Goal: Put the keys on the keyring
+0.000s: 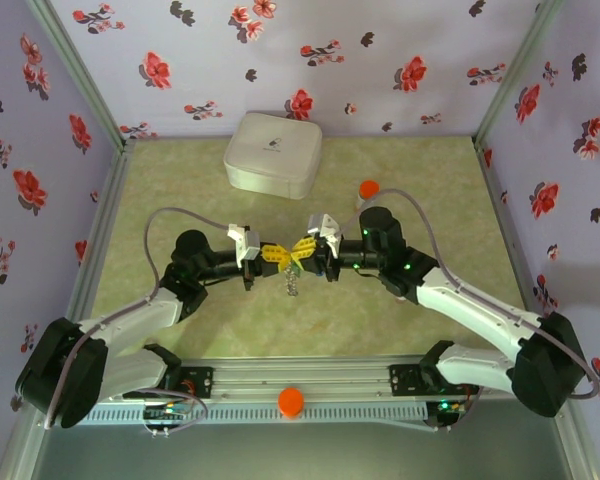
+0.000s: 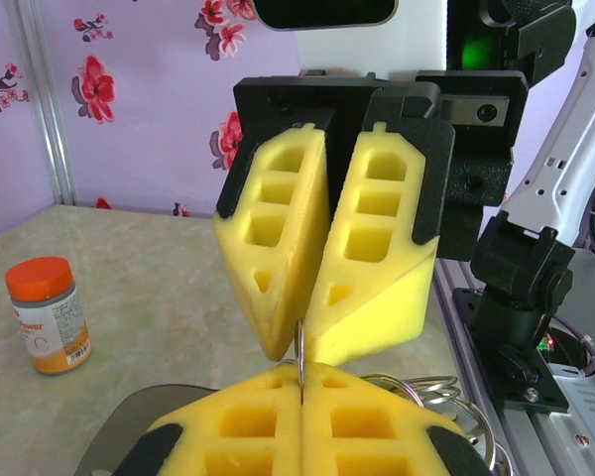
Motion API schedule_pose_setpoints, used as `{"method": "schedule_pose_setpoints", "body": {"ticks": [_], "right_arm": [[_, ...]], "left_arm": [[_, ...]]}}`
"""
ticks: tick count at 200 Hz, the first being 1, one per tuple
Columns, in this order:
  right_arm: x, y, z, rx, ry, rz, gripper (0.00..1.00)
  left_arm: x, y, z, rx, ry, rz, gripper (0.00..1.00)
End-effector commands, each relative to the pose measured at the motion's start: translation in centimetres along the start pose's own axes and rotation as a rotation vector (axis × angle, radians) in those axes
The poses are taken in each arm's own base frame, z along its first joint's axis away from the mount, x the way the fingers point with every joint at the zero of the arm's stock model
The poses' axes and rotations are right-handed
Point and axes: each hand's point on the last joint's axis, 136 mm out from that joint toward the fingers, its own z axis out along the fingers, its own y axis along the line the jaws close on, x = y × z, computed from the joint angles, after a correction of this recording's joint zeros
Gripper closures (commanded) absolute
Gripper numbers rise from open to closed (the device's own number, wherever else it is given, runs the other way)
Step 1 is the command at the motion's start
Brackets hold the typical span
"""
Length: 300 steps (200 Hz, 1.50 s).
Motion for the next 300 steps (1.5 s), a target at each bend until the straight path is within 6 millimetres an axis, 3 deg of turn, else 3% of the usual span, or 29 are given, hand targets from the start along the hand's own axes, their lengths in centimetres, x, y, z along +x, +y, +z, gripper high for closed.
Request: {"method": "schedule_pose_setpoints", "body": {"ticks": [1,89,129,146,158,169,214,247,279,300], "right_arm": [[-1.8,0.7,0.2,-0.048,-0.037,-0.028,0.86],[-0.7,1.5,-0.6,-0.056,0.019,-0.036,0.86],[-0.3,1.7,-0.1,-0.094,0.051,-0.005,1.00],[-0.1,1.9,0.1,-0.110,0.074,0.012,1.00],[-0.1,1.8,0.1,-0.103,0.092,0.012,1.00],[0.0,1.7,-0.1,-0.090,0.120,0.006,1.00],[1.2,1.6,-0.5,-0.058,0.290,-0.063,1.00],[2.1,1.8,-0.4,-0.054,0.401,-0.123,1.00],[1.6,2.5,0.4,-0.086,0.406,-0.145,1.00],[0.9,2.4,0.7,-0.077,0.371,-0.121,0.99]], "left_arm": [[-2.0,-0.9,0.3,0.055,-0.048,0.063,1.00],[-2.2,-1.3,0.3,0.066,-0.052,0.069,1.00],[-2.1,-1.3,0.4,0.069,-0.049,0.064,1.00],[-1.8,-1.2,0.4,0.061,-0.039,0.061,1.00],[-1.5,-0.3,0.4,0.005,-0.021,0.031,0.75],[-1.0,0.3,0.3,-0.035,0.012,0.001,0.72],[2.4,-0.4,0.0,-0.021,0.230,-0.024,0.80],[2.4,-0.3,0.2,-0.013,0.244,-0.001,0.83],[2.0,-0.2,0.5,0.005,0.239,0.014,1.00],[1.7,-0.4,0.6,0.016,0.226,0.027,1.00]]}}
